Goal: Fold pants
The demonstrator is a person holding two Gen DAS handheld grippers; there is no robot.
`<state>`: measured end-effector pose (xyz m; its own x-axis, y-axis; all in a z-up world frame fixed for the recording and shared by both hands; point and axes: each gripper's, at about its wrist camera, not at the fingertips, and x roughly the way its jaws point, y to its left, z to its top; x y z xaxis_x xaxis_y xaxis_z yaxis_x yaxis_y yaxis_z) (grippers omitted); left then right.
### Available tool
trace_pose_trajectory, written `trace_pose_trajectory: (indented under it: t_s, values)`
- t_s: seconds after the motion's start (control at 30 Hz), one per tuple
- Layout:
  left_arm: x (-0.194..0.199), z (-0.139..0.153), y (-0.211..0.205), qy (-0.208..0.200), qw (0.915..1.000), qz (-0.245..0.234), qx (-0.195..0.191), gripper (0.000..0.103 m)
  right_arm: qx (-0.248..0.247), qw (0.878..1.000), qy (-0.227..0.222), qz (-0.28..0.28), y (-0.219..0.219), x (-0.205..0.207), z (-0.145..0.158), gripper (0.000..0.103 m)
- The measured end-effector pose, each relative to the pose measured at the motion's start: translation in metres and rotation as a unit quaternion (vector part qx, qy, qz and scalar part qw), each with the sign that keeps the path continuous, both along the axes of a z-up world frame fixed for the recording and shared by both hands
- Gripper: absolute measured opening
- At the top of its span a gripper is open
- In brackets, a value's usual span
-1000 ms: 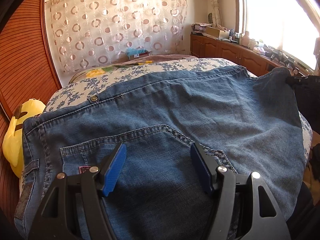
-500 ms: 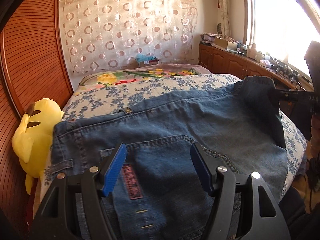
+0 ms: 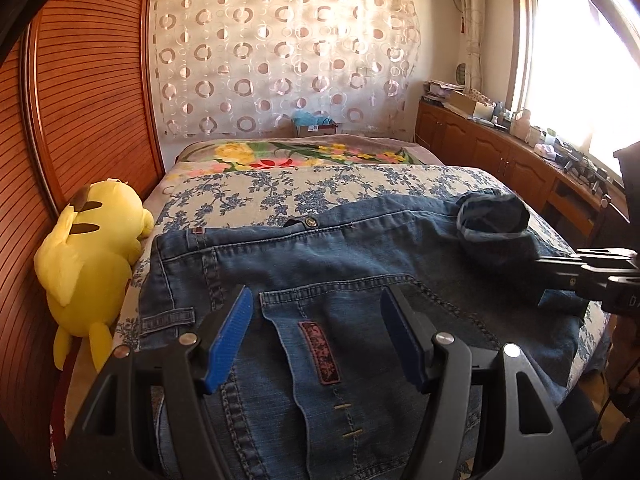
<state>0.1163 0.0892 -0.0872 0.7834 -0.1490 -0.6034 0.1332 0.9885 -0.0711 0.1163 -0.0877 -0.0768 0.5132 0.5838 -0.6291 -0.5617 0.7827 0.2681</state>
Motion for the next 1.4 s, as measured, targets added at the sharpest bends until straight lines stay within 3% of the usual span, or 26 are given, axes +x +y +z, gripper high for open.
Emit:
trace_pose_trajectory:
  t_s: [0.07,0.1,0.33,0.57,0.6,0.93,1.33,1.4]
  values:
    - [0.000,0.000,-0.005,0.001,1.0000,-0.006,-0.001,0.066,-0.005,1.000,0.009,-0.007,-0.005,0.001,-0.003,0.025]
    - [0.001,-0.001,-0.008,0.002,1.0000,-0.009,-0.002,0.066,-0.003,1.000,0.013,-0.009,-0.010,0.001,-0.003,0.027]
    - [0.004,-0.002,-0.044,0.009,0.9986,-0.051,0.000,0.066,-0.022,0.998,-0.021,-0.047,-0.050,-0.009,0.007,0.031]
    - [0.007,-0.006,-0.078,0.018,0.9950,-0.097,-0.015,0.066,-0.051,0.994,-0.017,-0.098,-0.089,0.008,-0.007,0.037]
    - [0.007,-0.006,-0.081,0.020,0.9942,-0.104,-0.019,0.062,-0.055,0.993,-0.016,-0.104,-0.092,0.012,-0.009,0.039]
    - [0.013,-0.013,-0.109,0.052,0.9872,-0.150,-0.021,0.032,-0.081,0.993,-0.010,-0.086,-0.086,0.044,-0.020,0.041]
    - [0.011,-0.025,-0.119,0.072,0.9840,-0.162,-0.012,0.025,-0.086,0.993,0.001,-0.085,-0.084,0.068,-0.034,0.041]
    - [0.010,-0.024,-0.119,0.071,0.9843,-0.161,-0.012,0.021,-0.094,0.992,-0.006,-0.090,-0.084,0.068,-0.034,0.035]
